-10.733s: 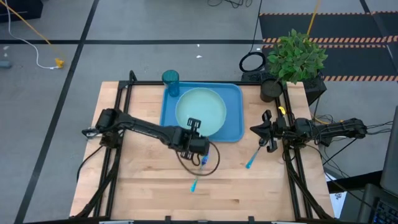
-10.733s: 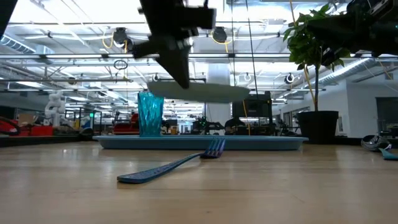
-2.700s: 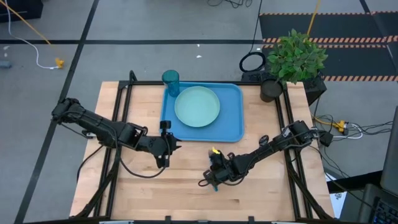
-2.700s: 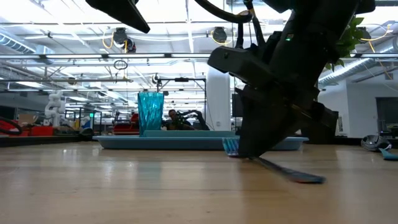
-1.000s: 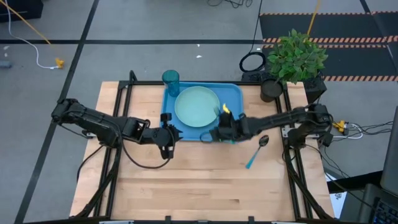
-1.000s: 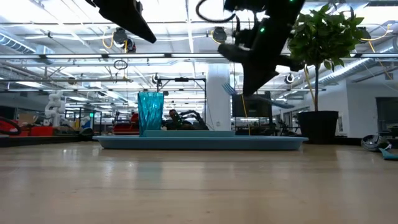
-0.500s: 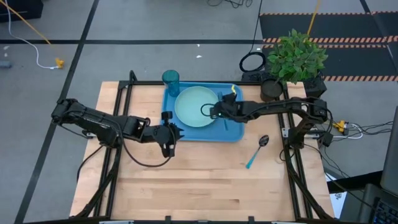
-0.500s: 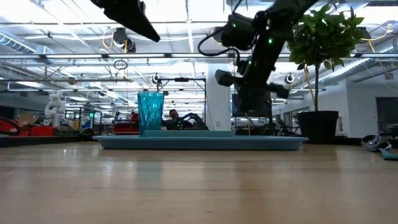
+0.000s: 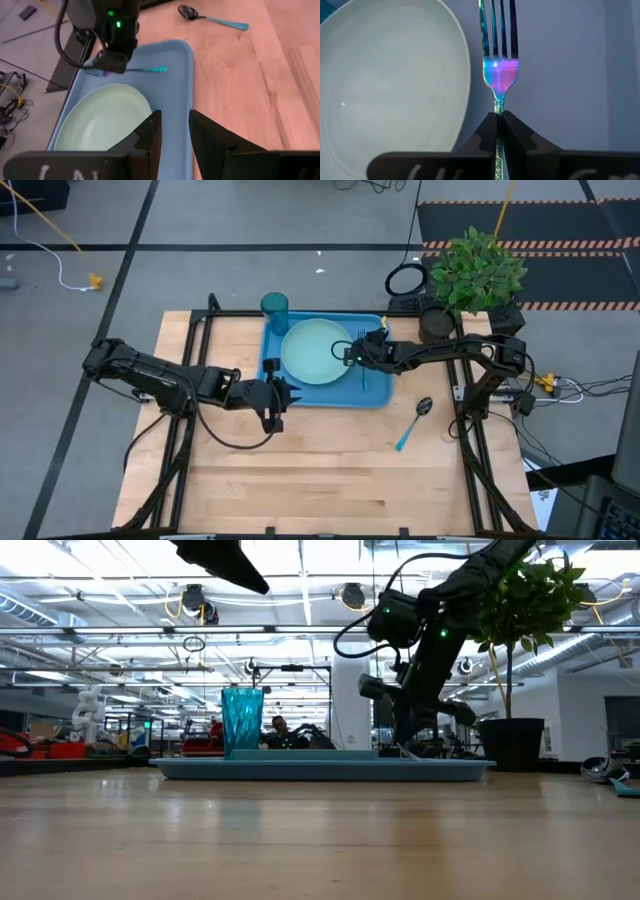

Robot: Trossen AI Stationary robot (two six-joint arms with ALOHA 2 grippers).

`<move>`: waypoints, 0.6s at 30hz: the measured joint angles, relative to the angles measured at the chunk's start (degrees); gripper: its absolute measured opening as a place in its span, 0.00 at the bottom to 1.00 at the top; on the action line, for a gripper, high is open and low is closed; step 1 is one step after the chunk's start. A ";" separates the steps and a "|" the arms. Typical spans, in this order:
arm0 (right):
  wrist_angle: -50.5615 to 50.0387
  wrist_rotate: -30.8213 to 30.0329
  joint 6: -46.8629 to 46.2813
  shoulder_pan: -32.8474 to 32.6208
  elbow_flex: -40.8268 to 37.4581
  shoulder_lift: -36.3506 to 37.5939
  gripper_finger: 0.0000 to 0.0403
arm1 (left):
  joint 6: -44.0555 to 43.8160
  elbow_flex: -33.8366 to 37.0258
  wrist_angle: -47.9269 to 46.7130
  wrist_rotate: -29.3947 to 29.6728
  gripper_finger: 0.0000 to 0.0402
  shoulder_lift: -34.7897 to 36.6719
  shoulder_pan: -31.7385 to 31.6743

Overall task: Pick and place plate/cup/fork/spoon on tray
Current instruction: Put the fork on the right side of the plate on the blue tray

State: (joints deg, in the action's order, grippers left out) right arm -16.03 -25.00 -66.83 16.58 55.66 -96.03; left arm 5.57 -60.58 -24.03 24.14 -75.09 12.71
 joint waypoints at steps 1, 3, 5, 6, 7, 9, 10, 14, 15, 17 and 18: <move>1.35 0.95 -0.01 0.01 -0.33 -0.24 0.00 | 0.30 0.00 0.59 0.00 0.25 0.01 0.00; 2.70 1.37 -0.26 0.00 -0.96 -0.37 0.00 | 0.75 0.00 1.54 0.00 0.25 0.00 0.00; 4.81 1.21 -0.66 -0.02 -1.18 -0.46 0.00 | 0.78 0.00 2.16 0.00 0.25 0.02 0.00; 5.00 1.21 -0.87 0.02 -1.22 -0.53 0.00 | 0.92 0.00 2.21 0.00 0.25 0.02 0.00; 4.61 1.25 -0.87 0.24 -1.31 -0.57 0.00 | 1.21 0.00 2.29 -0.02 0.25 0.01 0.00; 4.21 1.21 -0.90 0.71 -1.42 -0.60 0.00 | 1.41 0.00 2.61 -0.02 0.25 0.02 0.00; 4.39 1.20 -1.00 0.95 -1.41 -0.61 0.00 | 1.42 0.00 2.71 -0.02 0.25 0.00 0.00; 4.30 1.18 -1.20 1.12 -1.40 -0.61 0.00 | 1.50 0.00 3.17 -0.04 0.25 0.02 0.00; 4.32 1.19 -1.35 1.17 -1.40 -0.61 0.00 | 1.62 0.00 3.25 -0.04 0.25 0.01 0.00; 4.70 1.33 -1.30 1.59 -1.40 -0.61 0.00 | 1.67 0.00 3.29 -0.04 0.25 0.01 0.00; 4.67 1.32 -1.17 1.87 -1.40 -0.61 0.00 | 1.67 0.00 3.30 -0.05 0.25 0.01 0.00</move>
State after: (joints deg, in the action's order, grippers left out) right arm -11.36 -23.68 -68.00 18.45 54.26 -96.64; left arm 7.25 -60.58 -20.73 24.09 -75.08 12.71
